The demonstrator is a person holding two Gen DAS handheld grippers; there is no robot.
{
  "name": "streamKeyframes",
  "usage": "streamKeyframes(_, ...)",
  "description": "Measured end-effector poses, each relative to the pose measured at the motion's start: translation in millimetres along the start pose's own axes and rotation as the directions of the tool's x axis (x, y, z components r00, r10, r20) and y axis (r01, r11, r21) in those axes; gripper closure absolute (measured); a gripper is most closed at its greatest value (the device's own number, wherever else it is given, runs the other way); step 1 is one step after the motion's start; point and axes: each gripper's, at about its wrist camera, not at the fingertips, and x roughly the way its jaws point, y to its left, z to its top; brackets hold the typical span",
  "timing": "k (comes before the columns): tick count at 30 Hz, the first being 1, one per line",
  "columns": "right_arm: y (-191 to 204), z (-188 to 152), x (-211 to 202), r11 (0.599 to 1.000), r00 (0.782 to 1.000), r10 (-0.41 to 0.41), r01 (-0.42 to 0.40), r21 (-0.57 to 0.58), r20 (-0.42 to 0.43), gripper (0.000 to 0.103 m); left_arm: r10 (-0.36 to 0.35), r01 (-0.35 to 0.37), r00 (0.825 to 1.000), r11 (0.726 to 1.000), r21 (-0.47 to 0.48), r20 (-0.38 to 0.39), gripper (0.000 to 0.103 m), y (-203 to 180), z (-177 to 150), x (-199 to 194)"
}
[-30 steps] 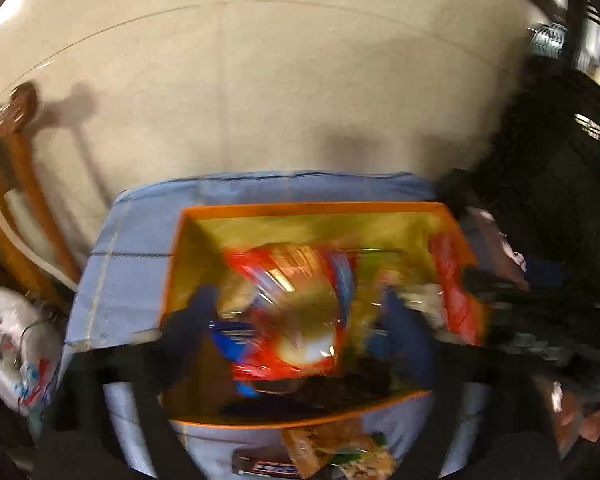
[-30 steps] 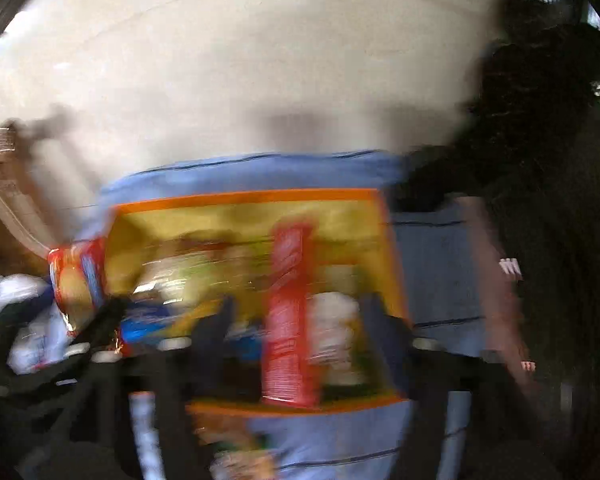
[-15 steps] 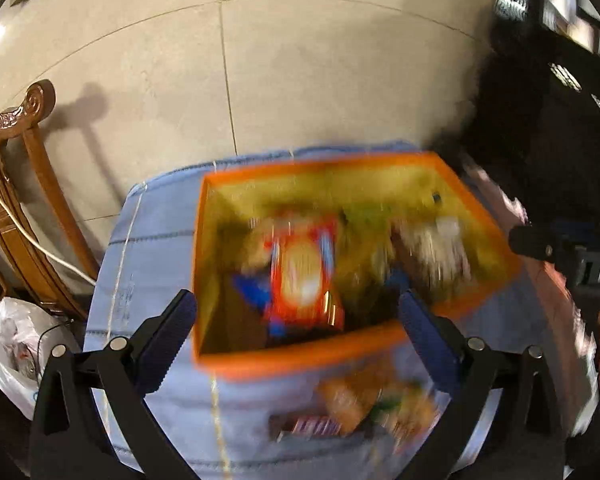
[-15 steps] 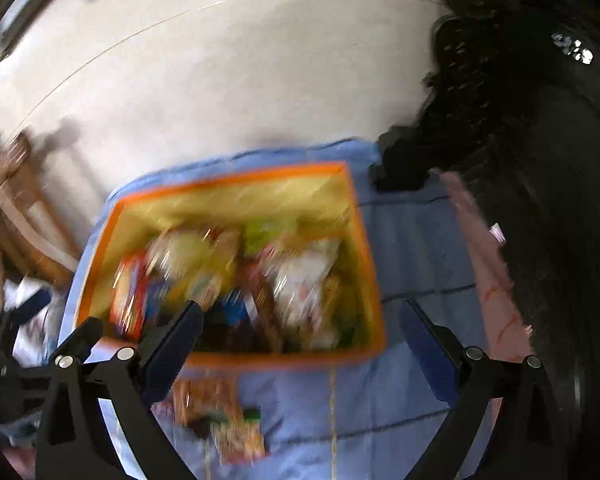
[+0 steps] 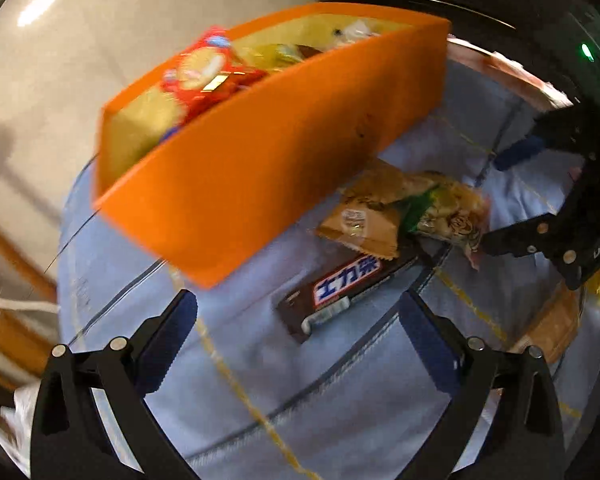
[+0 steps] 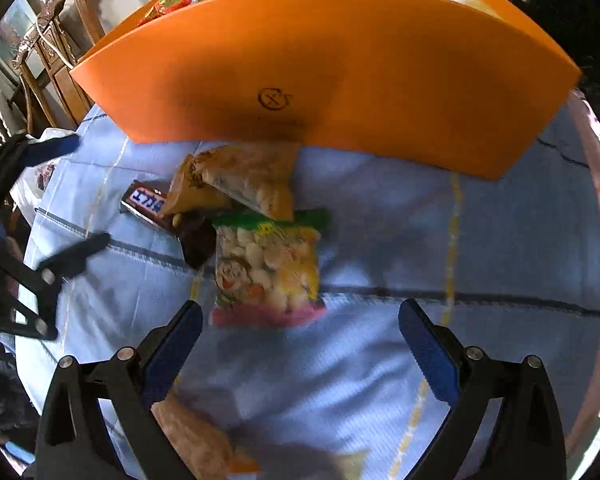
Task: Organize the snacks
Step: 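Grasp the chocolate bar with the left tool while the right tool grasps the white bun bag, then carry both snacks over the orange box and open both tools to drop them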
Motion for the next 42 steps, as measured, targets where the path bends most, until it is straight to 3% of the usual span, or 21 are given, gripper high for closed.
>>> streamKeyframes(6,2,10,17,0.999,0.999,-0.037,0.037,-0.017,-0.009,0.004,-0.069,0.075,0.996,0.990,0.119,-0.058,0.004,-6,6,37)
streamKeyframes(7,1,10,19,0.999,0.999,-0.032,0.032,-0.011,-0.009,0.007,-0.091,0.096,0.994,0.990,0.105,-0.053,0.004,-4,5,40)
streamKeyframes(8,2,10,18,0.998,0.998,-0.062,0.062,-0.026,0.002,0.025,-0.118,0.122,0.991,0.991,0.057,-0.063,0.005,2,5,44)
streamKeyframes(9,8,11,14,0.989,0.992,-0.124,0.127,-0.083,0.033,0.046,-0.168,0.168,0.983,0.986,-0.008,-0.074,0.021,8,5,46)
streamKeyframes(10,9,12,15,0.989,0.993,-0.114,0.114,-0.093,0.005,0.057,-0.190,0.184,0.980,0.978,-0.102,-0.051,0.049,17,4,43)
streamKeyframes(12,5,14,14,0.995,0.996,-0.085,0.084,-0.046,-0.020,0.057,-0.161,0.154,0.986,0.978,-0.140,-0.041,0.086,21,6,34)
streamKeyframes(16,5,7,-6,0.990,0.990,-0.137,0.138,-0.026,0.025,0.058,-0.119,0.102,0.988,0.981,-0.164,-0.096,0.086,10,4,18)
streamKeyframes(18,6,5,-22,0.989,0.989,-0.143,0.144,-0.017,0.045,0.058,-0.103,0.077,0.989,0.971,-0.226,-0.104,0.086,9,1,5)
streamKeyframes(21,12,-1,-50,0.989,0.985,-0.147,0.147,0.006,0.087,0.057,-0.114,0.065,0.989,0.914,-0.400,-0.099,0.086,14,-3,-23)
streamKeyframes(25,10,0,-89,0.987,0.975,-0.163,0.162,0.023,0.154,0.057,-0.094,0.016,0.986,0.874,-0.485,-0.137,0.086,13,11,-71)
streamKeyframes(27,0,20,-107,0.985,0.966,-0.173,0.168,0.041,0.191,0.057,-0.068,-0.004,0.990,0.860,-0.510,-0.122,0.086,20,29,-96)
streamKeyframes(30,-24,47,-124,0.988,0.975,-0.087,0.058,0.142,0.204,0.057,-0.009,-0.039,0.996,0.853,-0.520,-0.090,0.086,36,66,-115)
streamKeyframes(33,-39,78,-133,0.978,0.964,-0.172,0.143,0.151,0.202,0.057,0.054,-0.095,0.994,0.834,-0.544,-0.091,0.086,52,100,-114)
streamKeyframes(37,-60,112,-136,0.968,0.963,-0.173,0.127,0.217,0.209,0.057,0.085,-0.137,0.990,0.791,-0.596,-0.115,0.086,76,130,-104)
streamKeyframes(42,-65,140,-132,0.963,0.960,-0.174,0.119,0.242,0.220,0.056,0.073,-0.126,0.991,0.780,-0.613,-0.111,0.086,81,140,-92)
